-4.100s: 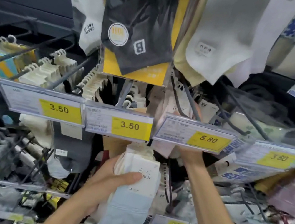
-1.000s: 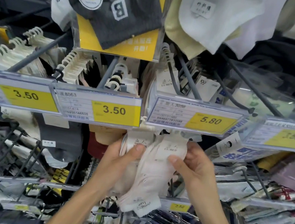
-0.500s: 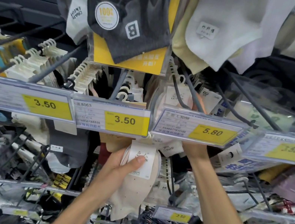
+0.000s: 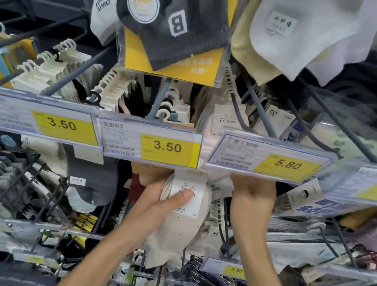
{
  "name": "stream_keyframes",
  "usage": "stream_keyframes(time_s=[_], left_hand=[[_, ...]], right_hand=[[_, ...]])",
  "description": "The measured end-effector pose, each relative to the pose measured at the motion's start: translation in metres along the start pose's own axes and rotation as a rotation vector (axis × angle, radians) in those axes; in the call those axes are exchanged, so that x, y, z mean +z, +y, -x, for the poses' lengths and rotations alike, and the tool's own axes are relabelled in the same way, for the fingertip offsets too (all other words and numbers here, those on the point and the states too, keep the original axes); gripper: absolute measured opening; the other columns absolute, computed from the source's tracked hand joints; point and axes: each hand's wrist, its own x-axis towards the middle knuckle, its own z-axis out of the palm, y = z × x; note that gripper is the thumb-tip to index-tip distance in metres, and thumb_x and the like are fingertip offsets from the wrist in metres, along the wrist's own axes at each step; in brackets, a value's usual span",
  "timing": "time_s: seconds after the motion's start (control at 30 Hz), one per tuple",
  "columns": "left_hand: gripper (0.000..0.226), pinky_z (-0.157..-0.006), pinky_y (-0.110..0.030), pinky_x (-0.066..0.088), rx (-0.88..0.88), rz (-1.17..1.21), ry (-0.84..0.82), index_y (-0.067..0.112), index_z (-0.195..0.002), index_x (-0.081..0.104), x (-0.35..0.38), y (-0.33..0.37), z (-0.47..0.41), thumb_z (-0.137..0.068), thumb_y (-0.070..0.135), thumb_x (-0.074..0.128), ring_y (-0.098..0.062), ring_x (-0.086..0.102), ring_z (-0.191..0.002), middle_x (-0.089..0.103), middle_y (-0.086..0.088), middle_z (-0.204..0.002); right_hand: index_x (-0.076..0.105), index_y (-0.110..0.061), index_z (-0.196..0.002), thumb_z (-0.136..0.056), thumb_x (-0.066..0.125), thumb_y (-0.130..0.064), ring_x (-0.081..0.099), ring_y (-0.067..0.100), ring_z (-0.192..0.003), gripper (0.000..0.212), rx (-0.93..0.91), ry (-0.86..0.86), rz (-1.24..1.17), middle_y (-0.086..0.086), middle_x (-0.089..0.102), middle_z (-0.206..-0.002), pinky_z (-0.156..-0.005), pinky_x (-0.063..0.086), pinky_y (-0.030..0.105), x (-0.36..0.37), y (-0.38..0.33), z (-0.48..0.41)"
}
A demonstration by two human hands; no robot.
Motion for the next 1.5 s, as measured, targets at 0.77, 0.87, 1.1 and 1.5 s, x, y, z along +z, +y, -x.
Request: stream_keyframes(time_s=[0.77, 0.87, 1.1, 1.5], left_hand=[[0.021, -0.077, -0.010, 0.051, 0.089, 0.011, 0.048, 0.051, -0.098, 0.074, 0.015, 0.003, -0.013, -0.085, 0.040, 0.061, 0.001, 0.070, -0.097, 0.075, 0.019, -0.103], [0.022, -0.077, -0.010, 0.051, 0.079, 0.018, 0.087, 0.052, -0.095, 0.074, 0.012, 0.002, -0.014, -0.082, 0.039, 0.062, 0.003, 0.069, -0.096, 0.075, 0.022, -0.101], [0.014, -0.080, -0.027, 0.052, -0.001, 0.051, 0.119, 0.046, -0.091, 0.077, 0.011, 0.003, -0.014, -0.082, 0.038, 0.071, -0.005, 0.073, -0.091, 0.077, 0.013, -0.099], [0.023, -0.086, -0.021, 0.046, 0.054, -0.015, 0.097, 0.057, -0.098, 0.071, 0.013, 0.009, -0.009, -0.078, 0.051, 0.062, 0.005, 0.066, -0.103, 0.073, 0.025, -0.108]], right_hand=[[0.062, -0.028, -0.102, -0.089, 0.064, -0.007, 0.069, 0.011, -0.087, 0.025, 0.065, -0.128, -0.230, -0.002, 0.074, -0.096, -0.072, 0.055, 0.021, -0.040, 0.004, 0.037], [0.059, -0.009, -0.110, -0.091, 0.058, 0.001, 0.067, 0.008, -0.088, 0.021, -0.034, -0.057, -0.187, -0.007, 0.074, -0.095, -0.076, 0.054, 0.020, -0.041, -0.004, 0.009], [0.040, -0.018, -0.110, -0.093, 0.055, 0.007, 0.047, 0.009, -0.077, 0.034, 0.395, -0.005, 0.128, -0.009, 0.045, -0.087, -0.072, 0.046, 0.019, -0.032, 0.007, -0.041], [0.047, -0.012, -0.086, -0.101, 0.028, 0.013, 0.057, -0.015, -0.055, 0.035, 0.073, -0.197, 0.268, 0.001, 0.055, -0.073, -0.057, 0.044, 0.003, -0.010, -0.007, -0.036]])
